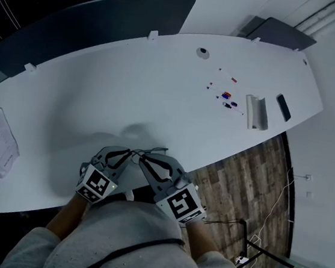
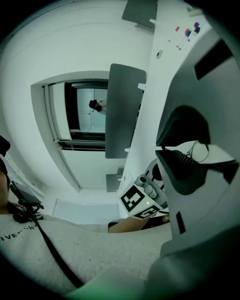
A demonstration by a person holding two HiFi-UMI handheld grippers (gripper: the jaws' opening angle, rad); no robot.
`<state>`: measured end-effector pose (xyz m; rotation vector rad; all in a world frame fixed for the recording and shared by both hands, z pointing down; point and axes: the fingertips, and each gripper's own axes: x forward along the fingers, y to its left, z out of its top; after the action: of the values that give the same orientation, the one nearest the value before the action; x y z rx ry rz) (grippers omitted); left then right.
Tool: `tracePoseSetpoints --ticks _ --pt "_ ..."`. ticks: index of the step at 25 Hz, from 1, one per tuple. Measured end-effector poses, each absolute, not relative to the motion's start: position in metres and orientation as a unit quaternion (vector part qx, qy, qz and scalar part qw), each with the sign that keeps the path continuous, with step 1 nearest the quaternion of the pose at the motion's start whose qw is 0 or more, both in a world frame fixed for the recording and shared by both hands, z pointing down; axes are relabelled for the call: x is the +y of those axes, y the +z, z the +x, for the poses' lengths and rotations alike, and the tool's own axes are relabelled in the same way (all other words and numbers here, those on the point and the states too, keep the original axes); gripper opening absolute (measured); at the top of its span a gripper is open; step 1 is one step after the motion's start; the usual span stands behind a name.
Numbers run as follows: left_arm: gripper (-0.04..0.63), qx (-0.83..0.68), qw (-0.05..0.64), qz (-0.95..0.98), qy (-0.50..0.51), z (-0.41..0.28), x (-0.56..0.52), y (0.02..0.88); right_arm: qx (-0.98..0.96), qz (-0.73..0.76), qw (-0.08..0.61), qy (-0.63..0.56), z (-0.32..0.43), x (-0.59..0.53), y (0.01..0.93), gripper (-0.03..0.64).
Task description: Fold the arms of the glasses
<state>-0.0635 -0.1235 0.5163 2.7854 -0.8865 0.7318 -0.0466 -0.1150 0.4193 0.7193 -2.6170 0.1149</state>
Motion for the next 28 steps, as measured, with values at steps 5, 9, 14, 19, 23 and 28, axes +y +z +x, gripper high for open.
tracePoseSetpoints --ticks 5,9,14,19,23,28 --pt "0.040 -0.290 0.057 0.923 0.245 -0.055 -0.126 0.515 -0.933 0.305 0.166 0.094 -0.028 -0.126 0.421 0.037" --pt "0.040 -0.282 0.044 0.925 0.250 -0.046 -0.126 0.514 -0.913 0.349 0.149 0.150 -0.006 -0.132 0.432 0.037" --pt "0.040 -0.276 0.039 0.922 0.270 -0.041 -0.125 0.522 -0.894 0.377 0.138 0.200 0.014 -0.138 0.454 0.037" --pt "0.040 -0.276 0.027 0.919 0.281 -0.037 -0.128 0.526 -0.877 0.400 0.133 0.232 0.033 -0.145 0.475 0.040" --pt "0.040 -0.275 0.002 0.913 0.302 -0.033 -0.129 0.530 -0.865 0.413 0.130 0.255 0.043 -0.149 0.491 0.044" --pt "0.040 -0.270 -0.019 0.908 0.319 -0.028 -0.130 0.534 -0.857 0.420 0.140 0.264 0.052 -0.152 0.504 0.049"
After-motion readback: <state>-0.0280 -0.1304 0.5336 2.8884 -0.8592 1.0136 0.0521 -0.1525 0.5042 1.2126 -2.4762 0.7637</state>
